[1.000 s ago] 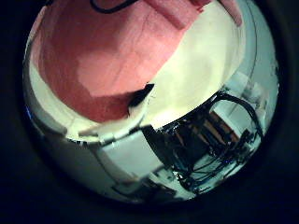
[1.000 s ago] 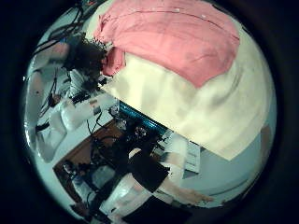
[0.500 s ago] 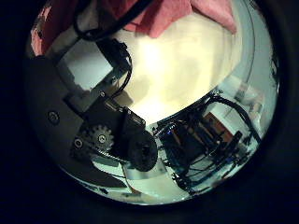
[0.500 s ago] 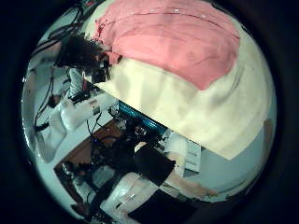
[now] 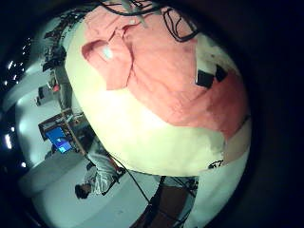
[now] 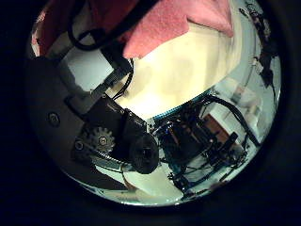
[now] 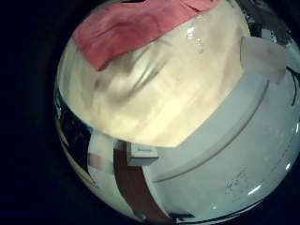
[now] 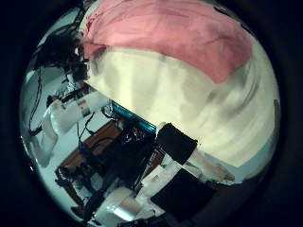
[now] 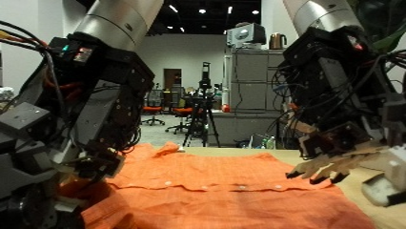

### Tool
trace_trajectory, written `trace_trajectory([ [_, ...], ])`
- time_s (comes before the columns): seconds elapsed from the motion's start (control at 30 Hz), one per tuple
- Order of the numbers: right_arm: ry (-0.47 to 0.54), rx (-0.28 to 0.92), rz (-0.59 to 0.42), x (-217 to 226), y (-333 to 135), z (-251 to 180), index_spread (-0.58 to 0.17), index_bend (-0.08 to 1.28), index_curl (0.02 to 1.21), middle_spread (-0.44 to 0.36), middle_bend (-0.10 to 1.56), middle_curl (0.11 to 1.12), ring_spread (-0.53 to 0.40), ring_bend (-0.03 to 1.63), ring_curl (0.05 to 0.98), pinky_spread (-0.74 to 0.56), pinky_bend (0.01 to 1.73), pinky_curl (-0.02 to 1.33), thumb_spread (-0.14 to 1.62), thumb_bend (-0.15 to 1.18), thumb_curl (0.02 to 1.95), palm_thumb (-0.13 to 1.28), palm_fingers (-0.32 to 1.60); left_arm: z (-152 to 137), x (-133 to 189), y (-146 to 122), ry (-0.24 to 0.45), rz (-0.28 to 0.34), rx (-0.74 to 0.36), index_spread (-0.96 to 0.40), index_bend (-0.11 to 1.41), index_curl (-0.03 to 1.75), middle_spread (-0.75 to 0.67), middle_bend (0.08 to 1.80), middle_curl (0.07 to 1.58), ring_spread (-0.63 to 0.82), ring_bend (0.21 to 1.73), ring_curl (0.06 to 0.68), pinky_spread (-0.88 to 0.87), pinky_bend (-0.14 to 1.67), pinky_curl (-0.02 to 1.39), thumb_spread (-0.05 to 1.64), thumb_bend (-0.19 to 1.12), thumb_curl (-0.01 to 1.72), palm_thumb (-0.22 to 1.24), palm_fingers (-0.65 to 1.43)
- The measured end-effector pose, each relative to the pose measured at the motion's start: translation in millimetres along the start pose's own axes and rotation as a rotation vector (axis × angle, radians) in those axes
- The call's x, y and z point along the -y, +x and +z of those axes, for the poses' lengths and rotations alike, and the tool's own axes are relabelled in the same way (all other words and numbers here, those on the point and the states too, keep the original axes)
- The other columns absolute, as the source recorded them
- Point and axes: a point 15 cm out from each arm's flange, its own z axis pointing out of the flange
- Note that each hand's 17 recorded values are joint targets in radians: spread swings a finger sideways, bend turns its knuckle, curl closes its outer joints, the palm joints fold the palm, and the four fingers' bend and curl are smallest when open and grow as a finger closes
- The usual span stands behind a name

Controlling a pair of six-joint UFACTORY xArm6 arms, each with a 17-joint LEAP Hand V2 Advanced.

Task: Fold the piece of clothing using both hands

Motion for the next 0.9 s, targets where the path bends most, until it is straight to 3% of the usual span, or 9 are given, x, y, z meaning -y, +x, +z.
trace_trajectory([
  [0.17,-0.003,0.005,0.005,0.7,-1.7,19.1,-0.180,0.17,0.28,0.032,0.34,0.39,-0.031,0.53,0.277,0.00,0.38,0.27,1.09,-0.01,0.32,0.55,0.33,-5.4,-2.3,0.7,-0.008,-0.004,-0.008,-0.62,0.28,0.76,-0.58,0.86,0.64,-0.60,0.82,0.406,-0.77,0.91,0.49,1.08,0.07,0.75,0.93,1.11],
  [0.27,0.029,-0.003,0.008,8.9,1.3,23.3,-0.185,0.18,0.29,0.007,0.39,0.41,-0.060,0.55,0.279,-0.03,0.35,0.25,1.08,0.02,0.36,0.66,0.39,-8.0,-3.8,3.9,-0.014,-0.003,-0.013,-0.63,0.26,0.79,-0.58,0.86,0.64,-0.60,0.82,0.412,-0.77,0.92,0.49,1.09,0.06,0.76,0.92,1.11],
  [0.53,-0.032,0.007,0.012,11.1,1.4,40.9,-0.198,0.18,0.32,-0.039,0.43,0.44,-0.110,0.59,0.294,-0.08,0.34,0.25,1.03,-0.01,0.42,0.78,0.45,-13.8,-6.9,4.9,-0.019,-0.010,-0.022,-0.65,0.22,0.84,-0.58,0.87,0.64,-0.60,0.83,0.422,-0.78,0.93,0.49,1.11,0.05,0.81,0.93,1.12],
  [0.9,-0.041,-0.009,0.014,16.8,3.6,45.2,-0.323,0.24,0.38,-0.121,0.42,0.46,-0.233,0.70,0.317,-0.29,0.50,0.25,0.94,0.04,0.54,1.05,0.77,-24.2,-10.8,1.2,-0.015,-0.012,-0.020,-0.67,0.19,0.90,-0.57,0.88,0.64,-0.60,0.83,0.427,-0.77,0.93,0.49,1.13,0.03,0.86,0.93,1.11],
])
